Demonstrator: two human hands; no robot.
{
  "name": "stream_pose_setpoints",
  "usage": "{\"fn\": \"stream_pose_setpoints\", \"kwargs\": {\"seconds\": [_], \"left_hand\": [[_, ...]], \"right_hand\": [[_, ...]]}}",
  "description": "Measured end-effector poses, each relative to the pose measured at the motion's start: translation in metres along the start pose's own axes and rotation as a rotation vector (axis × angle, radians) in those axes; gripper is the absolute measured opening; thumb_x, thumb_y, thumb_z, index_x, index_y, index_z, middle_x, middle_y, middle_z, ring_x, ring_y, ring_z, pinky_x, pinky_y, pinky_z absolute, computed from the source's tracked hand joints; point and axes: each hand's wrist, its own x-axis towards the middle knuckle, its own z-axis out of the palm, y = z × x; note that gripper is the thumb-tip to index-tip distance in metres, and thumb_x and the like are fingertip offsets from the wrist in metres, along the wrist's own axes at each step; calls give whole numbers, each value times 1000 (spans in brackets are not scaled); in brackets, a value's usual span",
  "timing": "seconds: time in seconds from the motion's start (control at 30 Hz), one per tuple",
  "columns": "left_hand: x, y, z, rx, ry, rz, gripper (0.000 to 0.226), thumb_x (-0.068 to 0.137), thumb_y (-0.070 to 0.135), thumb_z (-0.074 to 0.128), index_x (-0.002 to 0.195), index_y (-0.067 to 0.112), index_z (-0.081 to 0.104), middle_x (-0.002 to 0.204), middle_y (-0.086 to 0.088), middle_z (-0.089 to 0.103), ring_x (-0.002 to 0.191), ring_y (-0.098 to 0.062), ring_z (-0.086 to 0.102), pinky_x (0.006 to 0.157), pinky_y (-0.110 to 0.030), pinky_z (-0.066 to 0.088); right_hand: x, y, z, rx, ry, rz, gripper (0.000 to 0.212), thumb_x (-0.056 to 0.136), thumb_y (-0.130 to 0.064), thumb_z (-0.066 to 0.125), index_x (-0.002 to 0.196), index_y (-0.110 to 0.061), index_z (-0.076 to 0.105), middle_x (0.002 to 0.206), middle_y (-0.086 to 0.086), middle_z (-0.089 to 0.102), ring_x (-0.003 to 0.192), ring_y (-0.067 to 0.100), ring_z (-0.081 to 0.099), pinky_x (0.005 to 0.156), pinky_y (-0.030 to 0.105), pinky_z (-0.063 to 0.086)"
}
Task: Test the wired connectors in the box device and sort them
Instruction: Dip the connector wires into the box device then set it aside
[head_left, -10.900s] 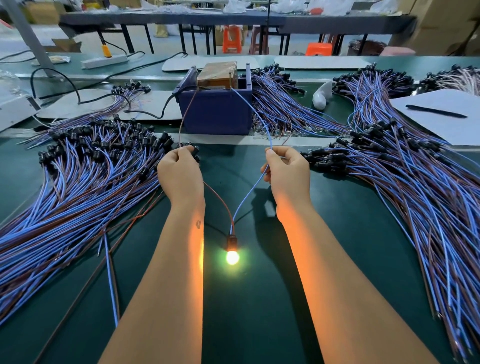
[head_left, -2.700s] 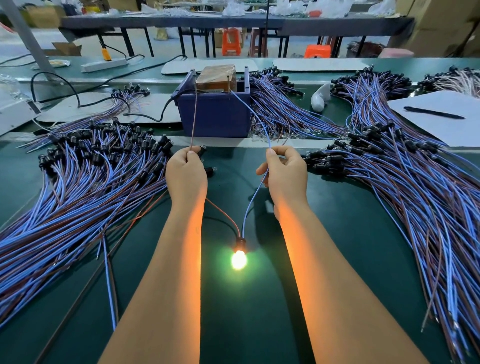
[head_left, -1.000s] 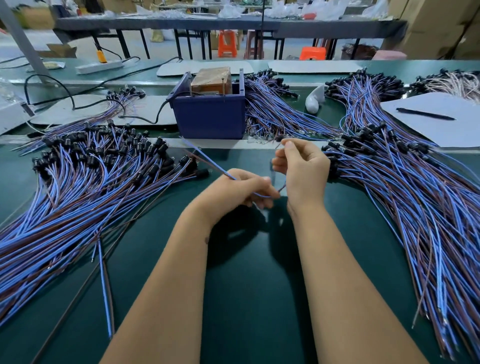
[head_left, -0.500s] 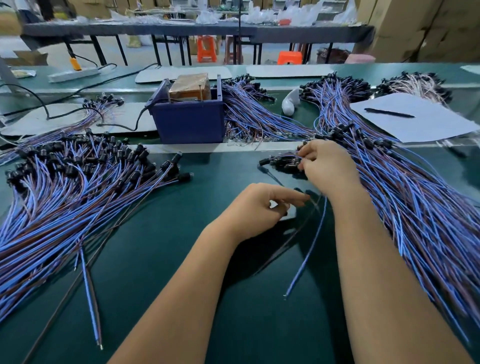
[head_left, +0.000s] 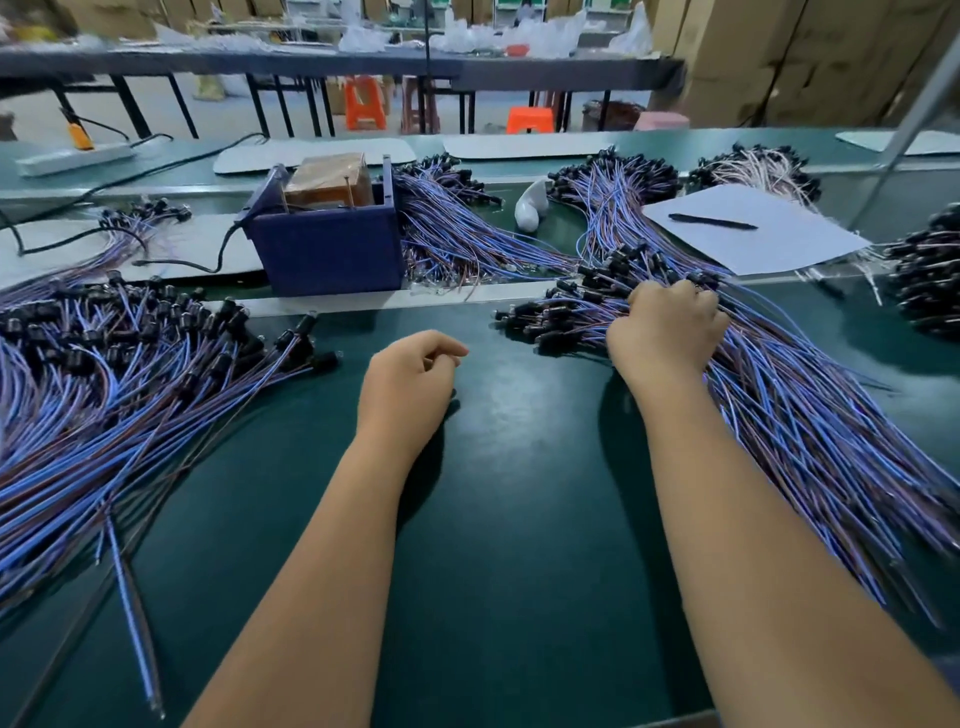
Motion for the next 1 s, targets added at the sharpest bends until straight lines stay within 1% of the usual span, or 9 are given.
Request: {"fn": "stream_pose_setpoints", "kwargs": {"seconds": [0.1, 0.17, 0.27, 0.37, 0.53, 0.63, 0.7, 0.8, 1.0], "left_hand": [[3, 1, -6, 110, 123, 5, 27, 90, 14, 49, 92, 33, 69, 88, 10, 67, 76, -13, 61, 70, -33, 49], [5, -1, -14, 251, 218, 44, 27, 90, 12, 48, 99, 26, 70, 103, 8, 65, 89, -21, 61, 70, -29, 42], [7, -10, -33, 470, 338, -9, 31, 89, 10, 48, 111, 17, 69, 124, -1, 57, 101, -30, 56, 71, -35, 41], [8, -21, -52, 535, 374, -227, 36, 91, 14, 51, 127, 11, 58, 135, -14, 42, 109, -37, 49, 72, -40, 37], [9, -26, -63, 522, 426, -328, 45, 89, 9, 55, 132, 8, 43, 145, -19, 27, 109, -41, 47, 70, -42, 35], [11, -27, -64, 545, 398, -354, 49, 90, 8, 52, 138, 7, 39, 144, -20, 32, 112, -42, 48, 71, -42, 35], [12, -28, -65, 548, 382, -361, 46, 91, 8, 50, 136, 7, 41, 138, -19, 39, 107, -40, 51, 69, -41, 34], [11, -29, -65, 531, 404, -353, 37, 92, 8, 50, 129, 7, 46, 130, -18, 44, 80, -30, 44, 64, -38, 31], [12, -34, -66, 479, 457, -268, 35, 94, 5, 48, 128, 8, 58, 125, -15, 49, 77, -25, 42, 69, -33, 33]], "right_hand": [[-14, -26, 6, 54, 100, -84, 37, 84, -14, 51, 119, -15, 62, 124, 16, 55, 116, 35, 44, 97, 41, 32], [-27, -51, 12, 133, 87, -233, 32, 86, -16, 50, 116, -15, 62, 118, 13, 60, 110, 32, 50, 91, 39, 36], [-51, -89, 27, 275, -95, -480, 27, 91, -23, 50, 112, -17, 65, 112, 10, 65, 105, 31, 55, 87, 37, 41], [-73, -111, 41, 277, -230, -606, 26, 93, -30, 50, 113, -21, 65, 114, 8, 59, 109, 30, 48, 90, 37, 37], [-72, -126, 44, 270, -326, -455, 26, 90, -31, 48, 113, -26, 59, 118, 6, 49, 116, 29, 41, 92, 39, 32], [-73, -136, 44, 224, -399, -402, 35, 91, -36, 44, 121, -21, 53, 127, 8, 44, 121, 30, 36, 97, 41, 30], [-81, -137, 48, 209, -358, -402, 33, 92, -37, 42, 120, -19, 48, 127, 8, 41, 120, 29, 33, 99, 42, 28], [-91, -132, 55, 201, -262, -437, 31, 95, -36, 39, 119, -19, 45, 125, 8, 40, 118, 29, 33, 100, 43, 27], [-90, -129, 53, 289, -261, -439, 23, 91, -30, 43, 110, -20, 52, 117, 5, 44, 112, 28, 36, 98, 41, 30]]}}
